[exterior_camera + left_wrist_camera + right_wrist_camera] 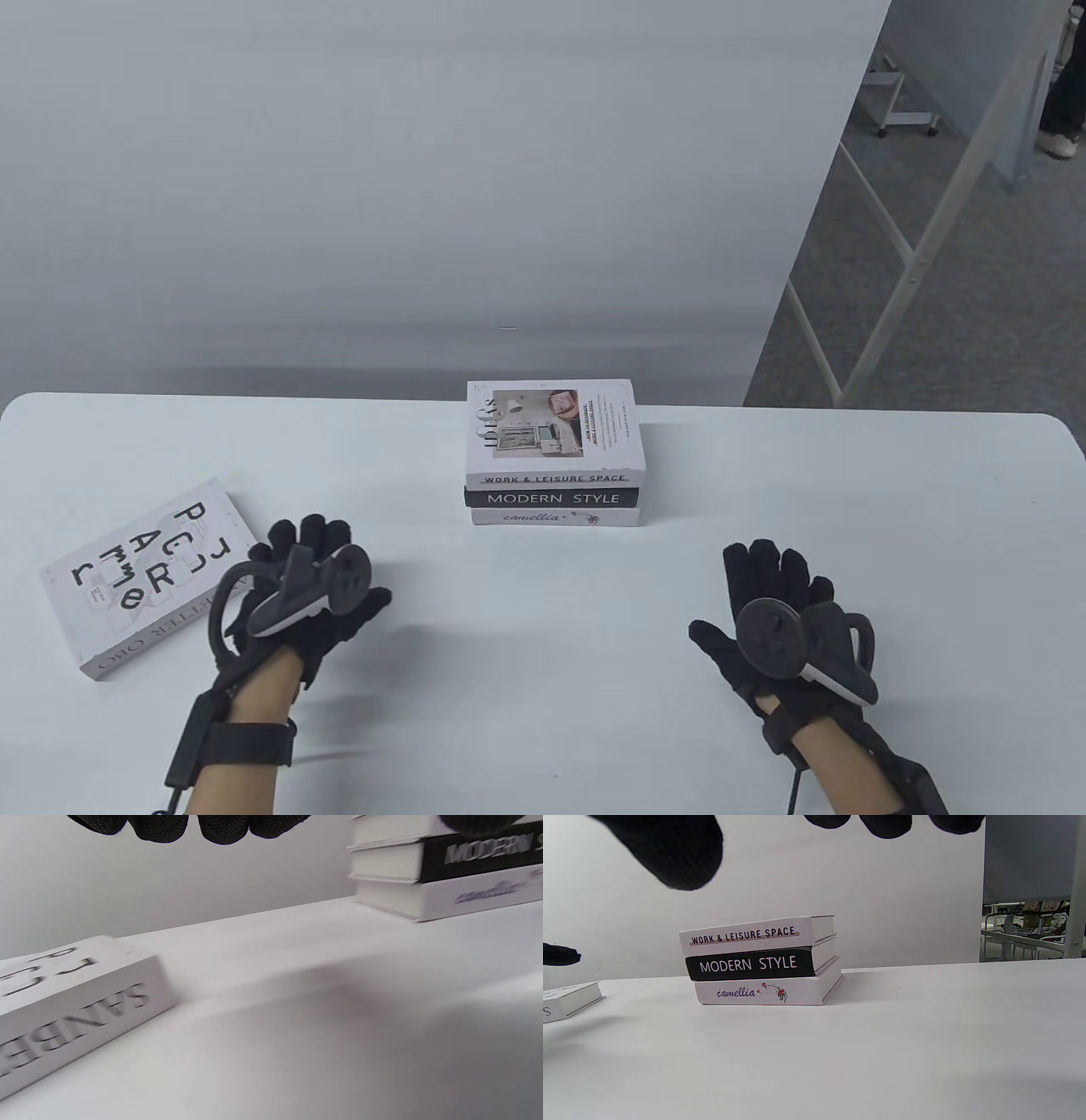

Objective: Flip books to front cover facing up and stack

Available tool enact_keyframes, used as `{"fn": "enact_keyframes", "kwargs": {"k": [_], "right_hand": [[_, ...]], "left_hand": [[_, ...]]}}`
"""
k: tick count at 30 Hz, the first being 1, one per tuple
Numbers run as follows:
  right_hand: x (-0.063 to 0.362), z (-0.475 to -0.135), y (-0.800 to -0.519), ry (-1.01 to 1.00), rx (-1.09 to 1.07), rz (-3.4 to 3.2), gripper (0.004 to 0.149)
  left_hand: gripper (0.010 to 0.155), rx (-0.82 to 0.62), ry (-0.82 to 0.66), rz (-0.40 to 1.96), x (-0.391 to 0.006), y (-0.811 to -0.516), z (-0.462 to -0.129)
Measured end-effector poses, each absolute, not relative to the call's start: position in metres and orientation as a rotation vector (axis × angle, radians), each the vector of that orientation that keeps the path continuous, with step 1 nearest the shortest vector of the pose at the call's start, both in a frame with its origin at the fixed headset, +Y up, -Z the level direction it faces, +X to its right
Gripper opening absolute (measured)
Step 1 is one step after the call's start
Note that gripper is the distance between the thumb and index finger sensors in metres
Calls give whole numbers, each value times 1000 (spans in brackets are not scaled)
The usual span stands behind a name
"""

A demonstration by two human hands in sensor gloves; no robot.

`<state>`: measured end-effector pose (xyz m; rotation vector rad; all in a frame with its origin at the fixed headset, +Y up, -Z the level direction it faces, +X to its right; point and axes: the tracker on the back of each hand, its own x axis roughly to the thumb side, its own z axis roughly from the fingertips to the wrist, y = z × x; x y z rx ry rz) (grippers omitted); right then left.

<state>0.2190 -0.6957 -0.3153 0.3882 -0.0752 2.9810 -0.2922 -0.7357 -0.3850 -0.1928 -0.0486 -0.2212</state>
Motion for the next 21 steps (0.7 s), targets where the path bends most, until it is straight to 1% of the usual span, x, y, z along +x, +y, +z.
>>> {"fn": "enact_keyframes", "kwargs": {"k": [3,6,9,11,13,16,19,21], "right_hand": [[219,-315,-693,-75,385,2977,87],[219,-316,-690,-83,382,2967,86],[220,-316,-691,-76,380,2963,86],[220,-318,-694,-58,380,2971,86],[220,-319,-696,-43,377,2970,86],[219,-321,-698,-30,376,2970,85],[218,-322,-700,-19,378,2979,85],[217,-321,-702,-6,379,2978,85]], "left_hand": [[96,-254,53,-247,-337,-741,-396],[83,-312,140,-236,-383,-745,-403],[70,-349,188,-216,-411,-748,-405],[65,-386,211,-254,-431,-749,-406],[65,-406,211,-324,-442,-749,-405],[68,-398,189,-400,-452,-751,-405],[69,-413,182,-422,-453,-757,-409],[69,-458,193,-425,-453,-764,-412]]}}
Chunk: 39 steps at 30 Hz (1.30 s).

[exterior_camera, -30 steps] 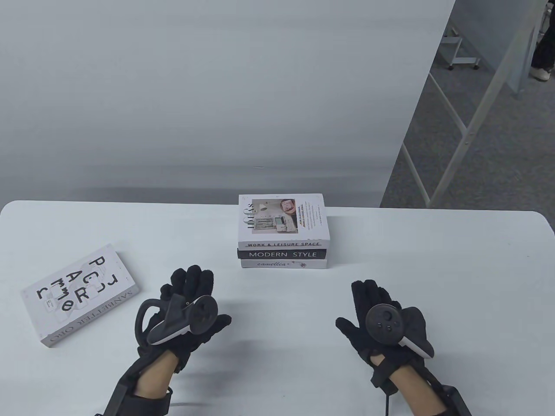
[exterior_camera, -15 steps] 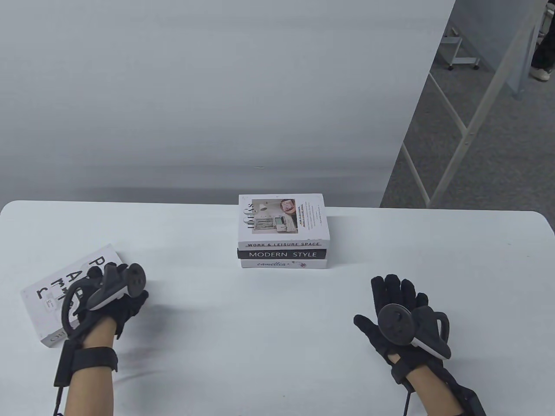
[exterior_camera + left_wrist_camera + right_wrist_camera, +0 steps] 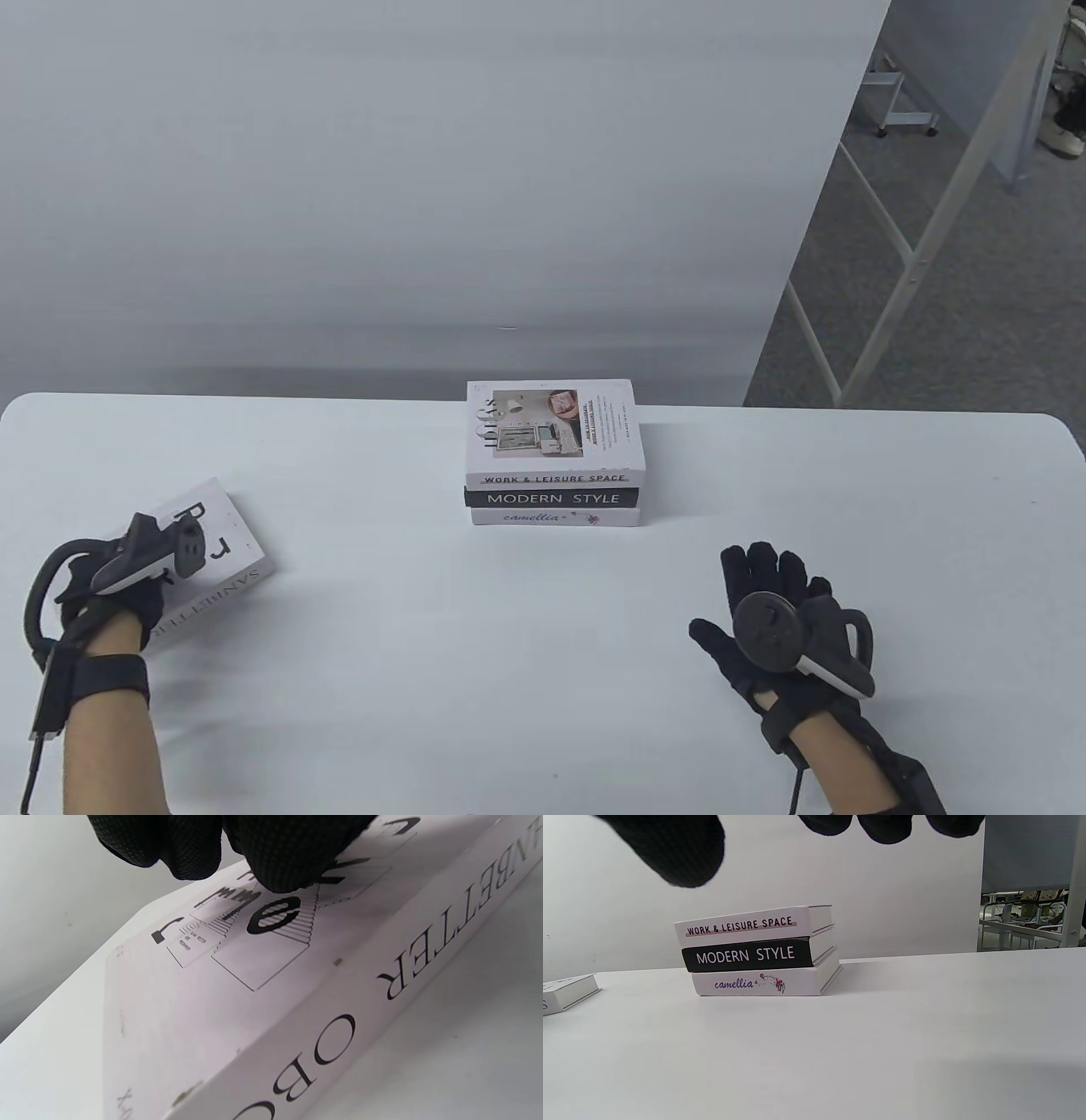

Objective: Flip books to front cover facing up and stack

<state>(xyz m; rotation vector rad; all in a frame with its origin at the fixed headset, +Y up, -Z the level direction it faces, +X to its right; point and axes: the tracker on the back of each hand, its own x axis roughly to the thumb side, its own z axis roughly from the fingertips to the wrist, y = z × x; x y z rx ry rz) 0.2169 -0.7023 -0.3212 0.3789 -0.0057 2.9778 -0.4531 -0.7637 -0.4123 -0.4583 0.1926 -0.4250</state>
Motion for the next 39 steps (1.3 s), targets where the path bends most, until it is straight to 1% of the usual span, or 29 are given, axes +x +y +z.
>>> {"fn": "enact_keyframes", "kwargs": {"k": [3,7,16,18,22,30,33,39], "right_hand": [[216,-321,-704,9,381,2982,85],[215,-322,-704,17,386,2978,85],[215,-321,-704,40,389,2965,85],[215,-322,-704,50,393,2959,85],[214,-322,-704,60,402,2955,85],[208,-319,-705,73,424,2949,85],[205,-319,-706,83,430,2949,84],[199,-318,-709,107,445,2949,84]], "left_hand": [[73,-487,222,-377,-451,-768,-415],[72,-523,211,-378,-444,-761,-416],[67,-496,179,-338,-416,-754,-408],[66,-444,146,-321,-405,-752,-405],[64,-403,115,-301,-383,-752,-400],[63,-394,106,-274,-332,-753,-393],[60,-372,114,-253,-312,-753,-391],[58,-365,73,-279,-272,-754,-385]]}}
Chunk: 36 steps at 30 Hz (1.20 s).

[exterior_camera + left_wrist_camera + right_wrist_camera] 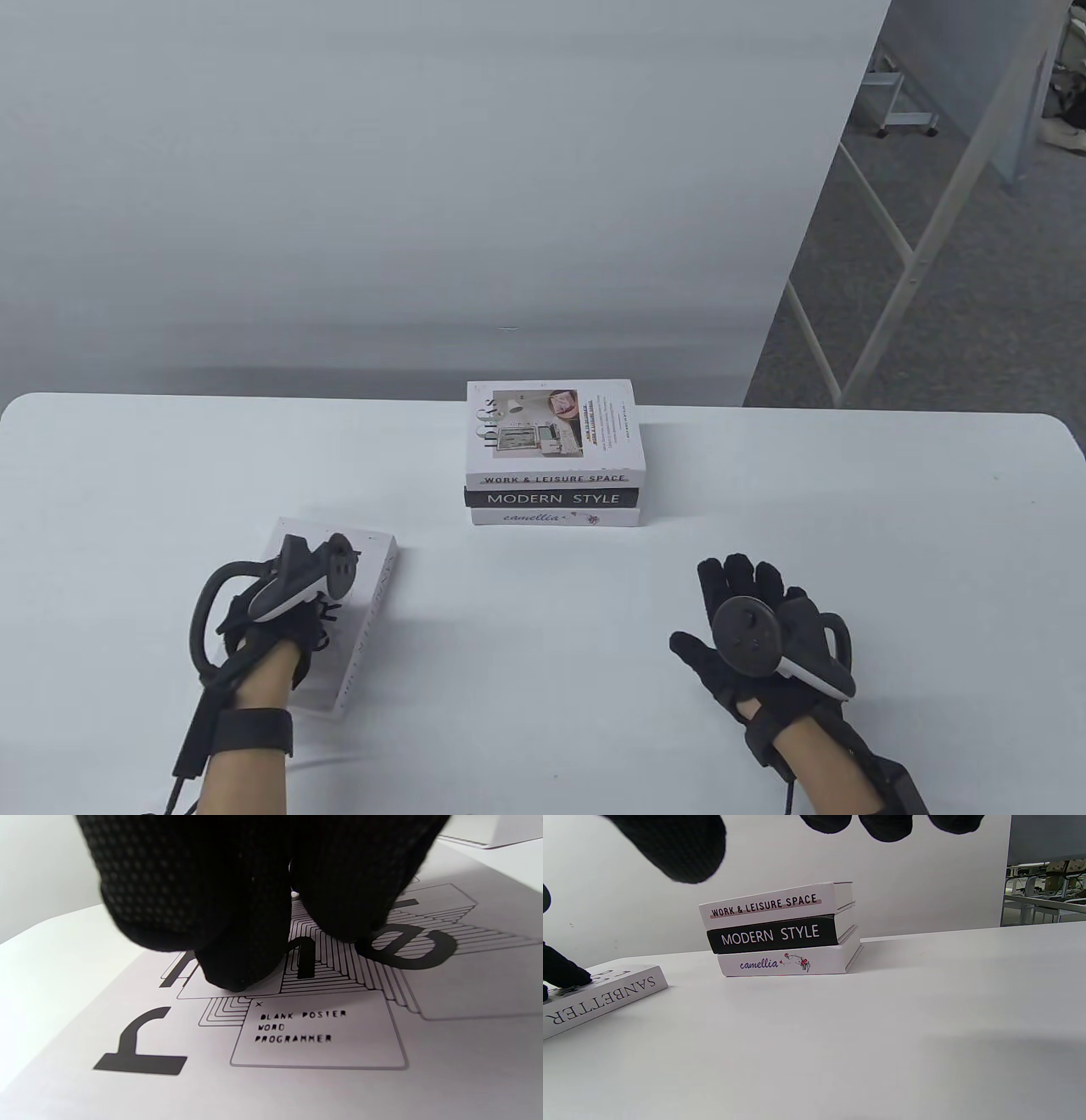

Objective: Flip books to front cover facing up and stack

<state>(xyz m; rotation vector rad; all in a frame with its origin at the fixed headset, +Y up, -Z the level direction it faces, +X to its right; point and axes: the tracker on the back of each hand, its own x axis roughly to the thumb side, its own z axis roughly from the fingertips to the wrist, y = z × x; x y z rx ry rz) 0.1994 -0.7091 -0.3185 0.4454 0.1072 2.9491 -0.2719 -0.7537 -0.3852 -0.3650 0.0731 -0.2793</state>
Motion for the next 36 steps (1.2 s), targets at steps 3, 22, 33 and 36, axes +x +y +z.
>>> {"fn": "enact_keyframes", "kwargs": {"k": [3,22,33,36], "right_hand": [[197,-318,-710,116,450,2953,85],[180,-323,-733,251,478,2981,84],[170,-323,-746,329,508,3001,84],[169,-323,-752,360,515,2999,84]], "left_hand": [[58,-370,51,-280,-254,-754,-382],[62,-466,-186,20,-137,-750,-362],[66,-531,-399,222,-67,-751,-339],[67,-525,-442,216,-51,-751,-332]]}}
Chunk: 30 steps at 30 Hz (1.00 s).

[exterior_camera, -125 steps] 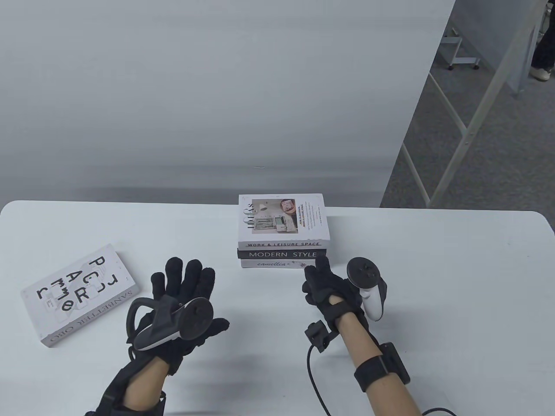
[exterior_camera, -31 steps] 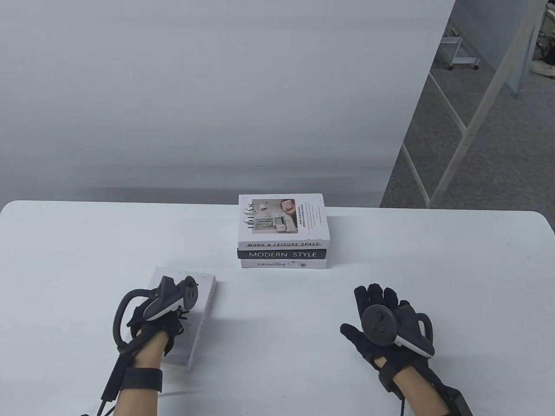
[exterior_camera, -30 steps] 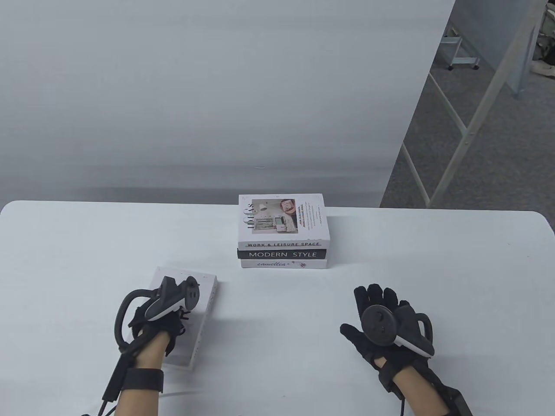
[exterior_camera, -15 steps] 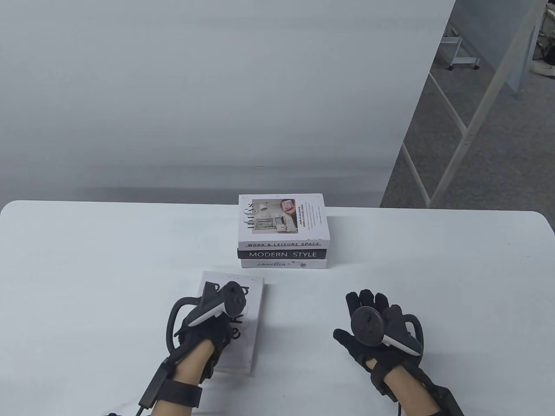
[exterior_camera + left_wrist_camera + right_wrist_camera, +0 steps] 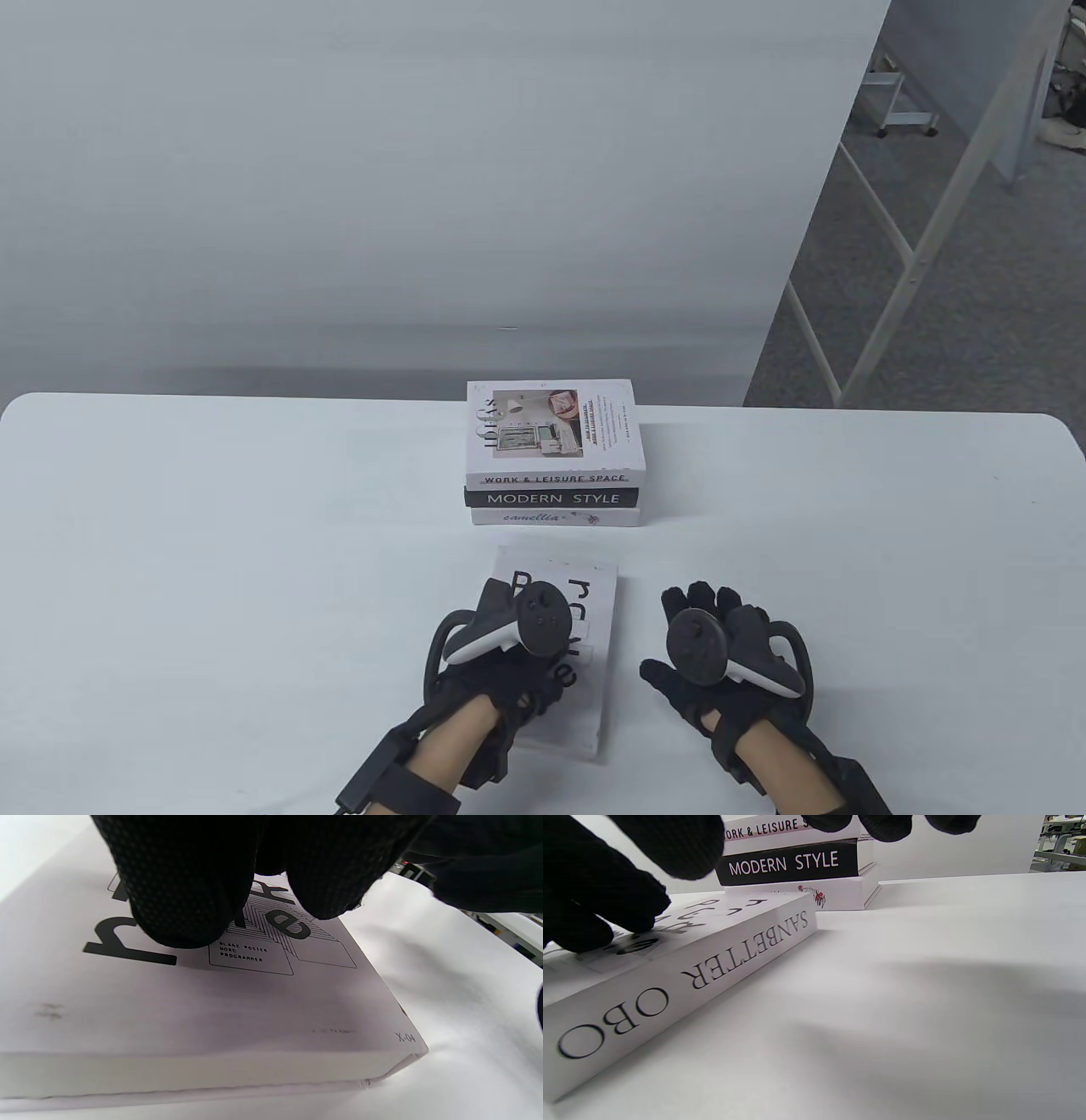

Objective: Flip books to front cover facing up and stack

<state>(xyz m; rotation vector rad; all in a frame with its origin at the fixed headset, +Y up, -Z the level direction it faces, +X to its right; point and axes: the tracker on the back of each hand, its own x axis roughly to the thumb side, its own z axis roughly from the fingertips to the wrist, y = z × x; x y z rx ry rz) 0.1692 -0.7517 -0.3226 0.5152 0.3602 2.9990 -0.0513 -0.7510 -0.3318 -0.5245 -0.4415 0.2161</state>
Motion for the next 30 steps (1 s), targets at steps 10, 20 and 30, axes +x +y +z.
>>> {"fn": "enact_keyframes", "kwargs": {"k": [10,20,30], "right_hand": [[160,-327,-771,389,565,2853,82],[145,-346,-783,514,445,2706,79],[128,-348,-794,609,458,2595,71]], "left_hand": [[76,-206,-381,-85,-76,-744,-317],[80,-233,-186,216,-143,-768,-326],[84,-510,-295,647,-148,-801,-331]]}}
